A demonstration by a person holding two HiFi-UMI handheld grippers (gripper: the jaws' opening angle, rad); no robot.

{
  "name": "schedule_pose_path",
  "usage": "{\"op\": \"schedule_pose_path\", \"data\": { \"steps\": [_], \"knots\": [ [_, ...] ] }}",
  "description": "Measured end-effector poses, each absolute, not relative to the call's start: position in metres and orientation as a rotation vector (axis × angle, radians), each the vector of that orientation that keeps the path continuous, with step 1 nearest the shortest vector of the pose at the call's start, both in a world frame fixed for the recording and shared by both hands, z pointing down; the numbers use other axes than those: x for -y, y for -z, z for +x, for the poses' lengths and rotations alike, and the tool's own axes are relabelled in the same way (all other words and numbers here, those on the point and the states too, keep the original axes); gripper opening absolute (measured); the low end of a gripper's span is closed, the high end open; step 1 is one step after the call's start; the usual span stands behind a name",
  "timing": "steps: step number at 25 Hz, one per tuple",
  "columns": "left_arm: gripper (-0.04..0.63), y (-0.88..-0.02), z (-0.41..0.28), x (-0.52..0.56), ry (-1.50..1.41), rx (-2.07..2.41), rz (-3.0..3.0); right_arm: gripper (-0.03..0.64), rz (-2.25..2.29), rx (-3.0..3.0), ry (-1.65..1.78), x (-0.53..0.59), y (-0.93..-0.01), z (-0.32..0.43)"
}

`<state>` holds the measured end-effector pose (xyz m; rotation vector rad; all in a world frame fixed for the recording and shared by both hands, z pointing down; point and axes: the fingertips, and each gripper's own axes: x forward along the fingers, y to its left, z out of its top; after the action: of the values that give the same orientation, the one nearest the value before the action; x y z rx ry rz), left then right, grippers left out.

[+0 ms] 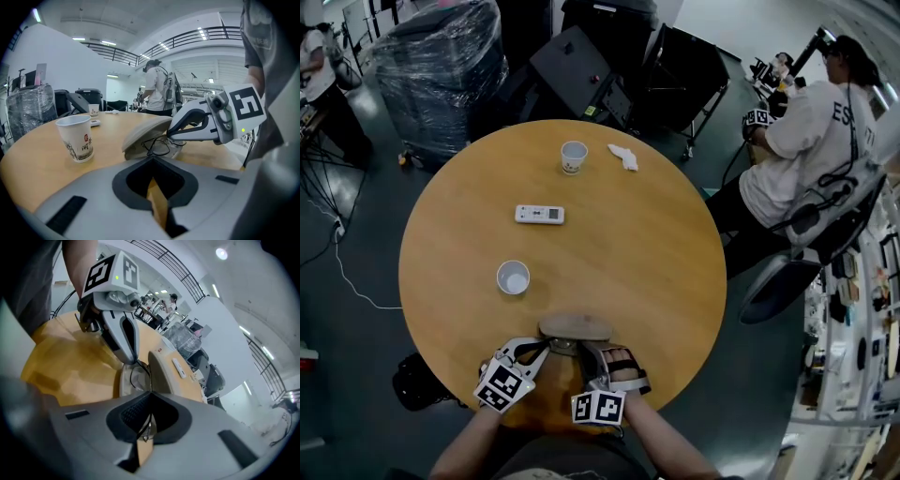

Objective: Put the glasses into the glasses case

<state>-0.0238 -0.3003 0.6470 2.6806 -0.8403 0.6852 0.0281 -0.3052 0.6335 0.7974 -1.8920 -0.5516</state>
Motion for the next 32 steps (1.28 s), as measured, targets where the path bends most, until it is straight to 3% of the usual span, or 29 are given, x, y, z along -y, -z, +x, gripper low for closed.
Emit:
{"op": "schedule_pose_path", "data": {
  "steps": [24,32],
  "knots": [
    [0.006,-0.648,-0.023,0.299,-0.661,0.839,2.674,-0.009,0.800,1.854,0.600,0.314,-0.649,0.017],
    [0.006,-0.647,-0.023,0.296,-0.648,0.843,2.670,0.031,0.787,1.948,0.483,0.303,-0.644,0.012]
  ]
}}
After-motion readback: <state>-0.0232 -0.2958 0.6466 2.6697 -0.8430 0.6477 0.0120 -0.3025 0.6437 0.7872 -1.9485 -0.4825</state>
